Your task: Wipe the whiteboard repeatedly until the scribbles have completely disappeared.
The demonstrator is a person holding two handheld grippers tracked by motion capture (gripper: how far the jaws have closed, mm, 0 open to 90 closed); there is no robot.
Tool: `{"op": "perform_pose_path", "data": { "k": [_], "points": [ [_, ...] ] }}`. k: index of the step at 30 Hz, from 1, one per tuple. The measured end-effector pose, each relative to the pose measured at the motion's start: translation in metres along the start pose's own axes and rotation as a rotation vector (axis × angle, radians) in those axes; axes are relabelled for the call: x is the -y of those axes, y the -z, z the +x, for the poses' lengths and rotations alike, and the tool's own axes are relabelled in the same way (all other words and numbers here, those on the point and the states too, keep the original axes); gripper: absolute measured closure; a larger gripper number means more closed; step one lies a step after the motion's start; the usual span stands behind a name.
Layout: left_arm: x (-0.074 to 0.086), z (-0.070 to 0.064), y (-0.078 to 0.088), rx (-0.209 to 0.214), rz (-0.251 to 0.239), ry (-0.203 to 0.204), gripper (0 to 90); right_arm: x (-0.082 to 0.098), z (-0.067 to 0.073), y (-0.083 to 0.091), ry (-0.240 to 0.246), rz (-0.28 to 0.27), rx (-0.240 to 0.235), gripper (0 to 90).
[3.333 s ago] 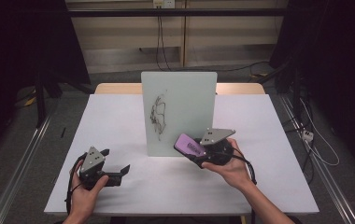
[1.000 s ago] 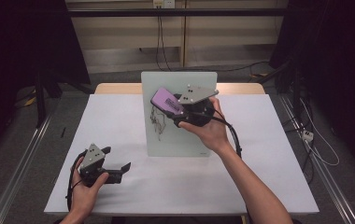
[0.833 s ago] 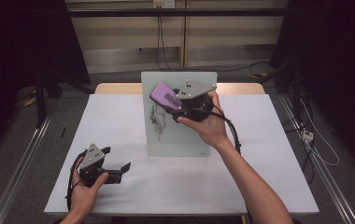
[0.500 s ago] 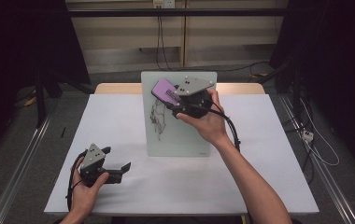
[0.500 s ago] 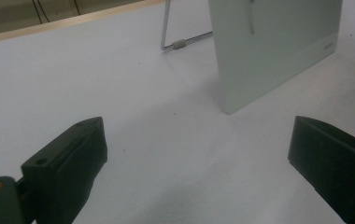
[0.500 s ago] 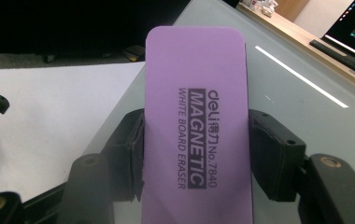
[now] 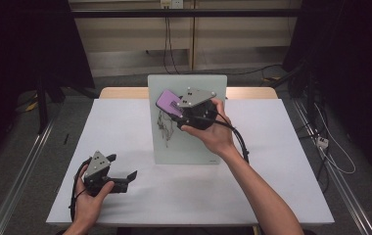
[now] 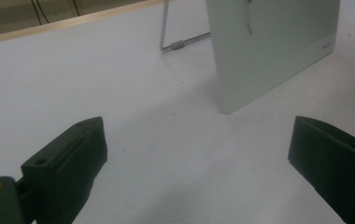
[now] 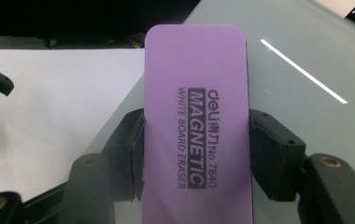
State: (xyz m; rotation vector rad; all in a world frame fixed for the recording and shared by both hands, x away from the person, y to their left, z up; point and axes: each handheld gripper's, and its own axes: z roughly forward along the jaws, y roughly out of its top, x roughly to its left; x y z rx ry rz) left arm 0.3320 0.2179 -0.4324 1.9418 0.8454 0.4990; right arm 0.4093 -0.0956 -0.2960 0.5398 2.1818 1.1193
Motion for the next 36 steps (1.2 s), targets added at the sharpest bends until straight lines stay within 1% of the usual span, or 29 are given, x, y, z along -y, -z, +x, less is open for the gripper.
{"op": "perform_pose_path", "data": {
  "k": [5,7,9,12,14,21,24,26,28,29,31,32,34,36],
  "points": [
    [0.0,0.0,0.0,0.0,0.0,-0.001,4.6,0.004,0.005,-0.004,-0.003,0.012,-0.022,41.8],
    [0.0,-0.001,0.0,0.001,0.0,0.004,4.6,0.006,0.008,-0.006,-0.005,0.019,-0.038,41.8],
    [0.0,0.0,0.0,0.001,0.0,0.0,4.6,0.007,0.009,-0.008,-0.01,0.022,-0.053,41.8],
    [0.0,0.0,0.0,0.0,0.0,-0.001,4.6,0.012,0.011,-0.012,-0.033,0.028,-0.095,41.8],
    [0.0,0.0,0.0,0.0,0.0,-0.001,4.6,0.013,0.012,-0.012,-0.032,0.03,-0.1,41.8],
    [0.0,0.0,0.0,0.0,0.0,0.001,4.6,0.02,0.02,-0.02,-0.034,0.054,-0.147,41.8],
    [0.0,0.0,0.0,0.0,0.0,-0.001,4.6,0.021,0.022,-0.022,-0.033,0.06,-0.164,41.8],
    [0.0,0.0,0.0,0.0,-0.002,-0.003,4.6,0.021,0.02,-0.022,-0.043,0.06,-0.179,41.8],
    [0.0,0.0,0.0,0.0,-0.004,0.001,4.6,0.02,0.019,-0.022,-0.042,0.063,-0.183,41.8],
    [0.0,0.0,0.0,-0.001,-0.005,0.002,4.6,0.019,0.018,-0.021,-0.034,0.067,-0.182,41.8],
    [0.0,0.001,0.001,-0.003,-0.004,0.001,4.6,0.017,0.016,-0.02,-0.029,0.068,-0.176,41.8],
    [0.0,0.001,0.001,0.0,-0.004,0.003,4.6,0.015,0.013,-0.017,-0.037,0.061,-0.164,41.8],
    [0.0,0.0,0.001,0.001,-0.003,0.002,4.6,0.014,0.01,-0.015,-0.04,0.054,-0.159,41.8],
    [0.0,0.0,0.001,0.0,-0.005,0.0,4.6,0.012,0.005,-0.011,-0.059,0.037,-0.143,41.8]
  ]
}}
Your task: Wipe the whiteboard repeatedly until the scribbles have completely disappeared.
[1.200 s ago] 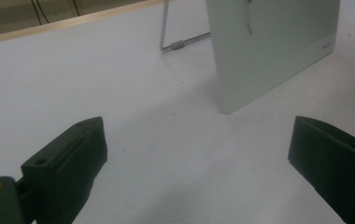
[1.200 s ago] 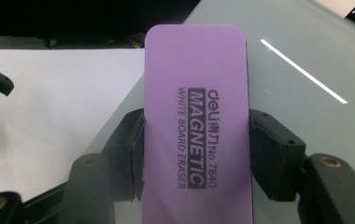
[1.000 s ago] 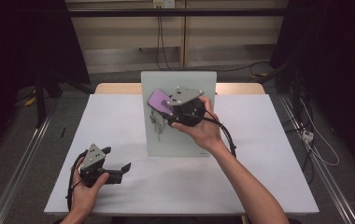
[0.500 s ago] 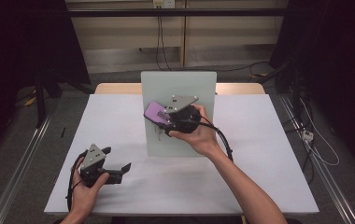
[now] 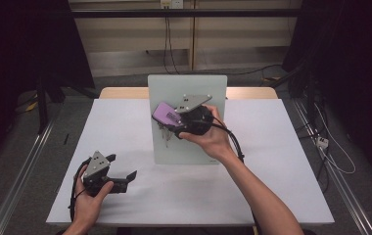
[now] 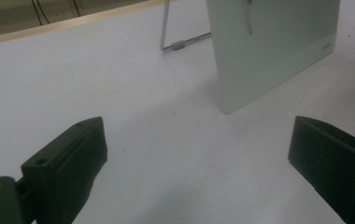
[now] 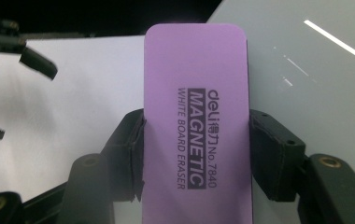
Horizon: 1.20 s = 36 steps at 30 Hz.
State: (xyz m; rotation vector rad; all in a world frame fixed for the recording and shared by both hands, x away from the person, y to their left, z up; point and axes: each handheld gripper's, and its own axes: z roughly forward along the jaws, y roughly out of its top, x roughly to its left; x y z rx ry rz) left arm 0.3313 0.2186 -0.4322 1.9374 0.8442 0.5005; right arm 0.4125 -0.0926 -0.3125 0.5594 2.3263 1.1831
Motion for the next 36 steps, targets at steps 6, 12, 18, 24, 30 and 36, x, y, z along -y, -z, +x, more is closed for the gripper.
{"op": "perform_pose_path", "data": {
  "k": [6,12,18,24,30,36],
  "points": [
    [0.0,0.0,0.0,0.002,0.001,0.001,4.6,-0.008,-0.01,0.012,-0.007,-0.026,0.047,41.7],
    [0.0,0.001,0.0,0.003,0.001,0.003,4.6,-0.012,-0.027,0.033,-0.046,-0.078,0.103,41.7],
    [0.0,0.0,-0.001,0.004,0.004,0.003,4.6,-0.012,-0.027,0.034,-0.04,-0.078,0.123,41.8],
    [0.0,0.0,-0.001,0.003,0.005,0.007,4.6,-0.005,-0.015,0.021,-0.024,-0.059,0.093,41.7],
    [0.0,-0.001,-0.001,0.004,0.006,0.004,4.6,0.004,0.0,0.007,-0.001,-0.035,0.07,41.8],
    [0.0,0.0,0.0,0.003,0.005,0.0,4.6,0.01,0.014,-0.006,0.01,-0.015,0.054,41.8]
  ]
}}
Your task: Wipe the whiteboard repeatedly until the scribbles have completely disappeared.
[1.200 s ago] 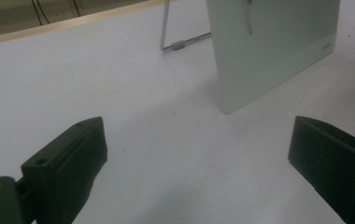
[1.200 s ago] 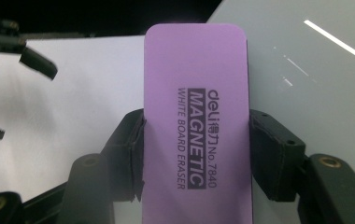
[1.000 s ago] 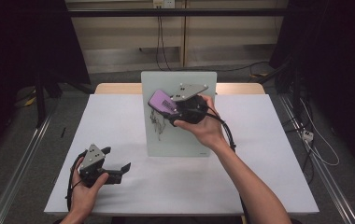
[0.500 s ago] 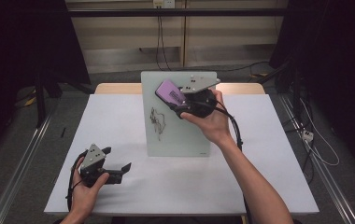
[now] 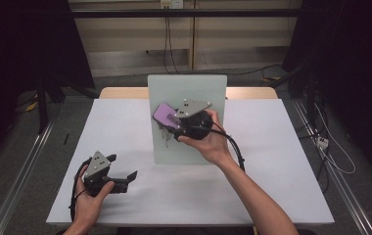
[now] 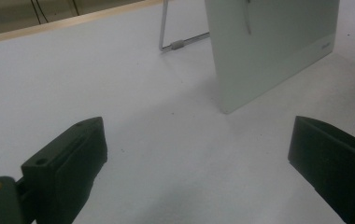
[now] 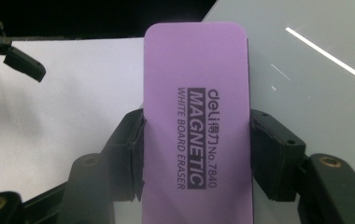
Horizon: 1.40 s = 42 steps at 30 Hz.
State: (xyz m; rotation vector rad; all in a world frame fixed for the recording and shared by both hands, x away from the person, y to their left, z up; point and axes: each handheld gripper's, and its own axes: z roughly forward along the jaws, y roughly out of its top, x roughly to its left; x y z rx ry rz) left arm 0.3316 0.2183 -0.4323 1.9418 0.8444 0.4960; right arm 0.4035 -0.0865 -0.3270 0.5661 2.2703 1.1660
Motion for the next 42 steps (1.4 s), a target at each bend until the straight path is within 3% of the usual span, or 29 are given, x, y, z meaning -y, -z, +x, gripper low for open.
{"op": "perform_pose_path", "data": {
  "k": [9,18,22,31,42],
  "points": [
    [0.0,0.0,0.0,-0.003,-0.003,0.004,4.6,0.012,0.018,-0.015,0.014,0.048,-0.035,41.8],
    [0.0,0.0,0.0,-0.002,-0.002,0.003,4.6,0.019,0.028,-0.024,0.024,0.082,-0.07,41.8],
    [0.0,0.0,0.0,-0.002,-0.001,0.003,4.6,0.018,0.026,-0.023,0.022,0.082,-0.079,41.7],
    [0.0,0.001,0.001,-0.004,-0.002,0.005,4.6,0.007,0.016,-0.015,0.017,0.058,-0.042,41.7],
    [0.0,0.0,0.0,-0.001,-0.002,0.002,4.6,-0.014,-0.012,0.009,-0.011,-0.006,0.033,41.7]
  ]
}}
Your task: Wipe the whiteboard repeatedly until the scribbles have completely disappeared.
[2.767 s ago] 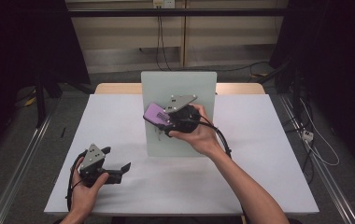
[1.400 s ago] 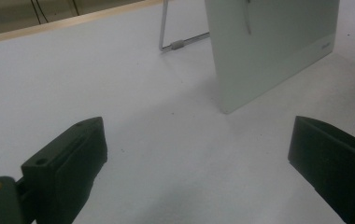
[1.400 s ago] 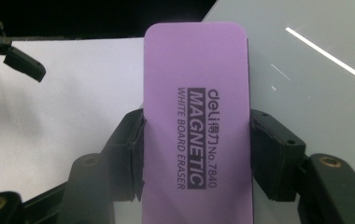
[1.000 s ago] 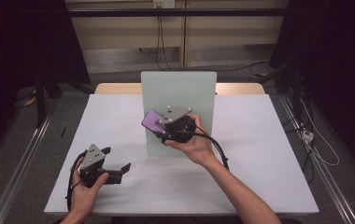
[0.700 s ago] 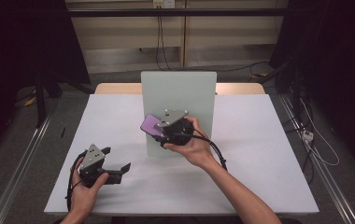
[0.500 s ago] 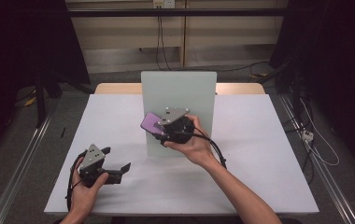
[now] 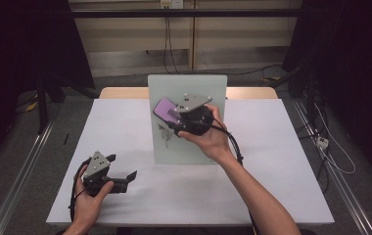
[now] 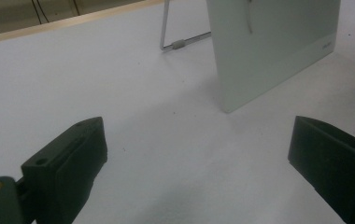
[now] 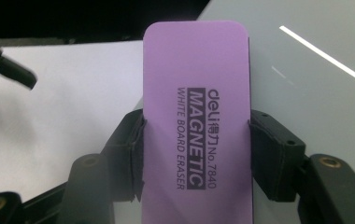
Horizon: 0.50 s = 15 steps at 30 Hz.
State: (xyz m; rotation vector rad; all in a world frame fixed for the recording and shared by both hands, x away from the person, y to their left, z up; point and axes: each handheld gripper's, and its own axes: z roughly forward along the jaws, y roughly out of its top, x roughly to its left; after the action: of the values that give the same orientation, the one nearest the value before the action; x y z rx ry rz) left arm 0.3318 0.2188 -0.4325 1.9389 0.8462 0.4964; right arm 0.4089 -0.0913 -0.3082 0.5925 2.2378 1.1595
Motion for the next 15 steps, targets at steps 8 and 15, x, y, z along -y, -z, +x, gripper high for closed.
{"op": "perform_pose_path", "data": {
  "k": [8,15],
  "points": [
    [0.0,0.0,-0.001,0.001,0.003,-0.001,4.6,-0.014,-0.022,0.018,-0.022,-0.042,0.06,41.7],
    [0.0,0.0,-0.001,0.002,0.004,0.002,4.6,-0.018,-0.027,0.024,-0.023,-0.059,0.092,41.7]
  ]
}}
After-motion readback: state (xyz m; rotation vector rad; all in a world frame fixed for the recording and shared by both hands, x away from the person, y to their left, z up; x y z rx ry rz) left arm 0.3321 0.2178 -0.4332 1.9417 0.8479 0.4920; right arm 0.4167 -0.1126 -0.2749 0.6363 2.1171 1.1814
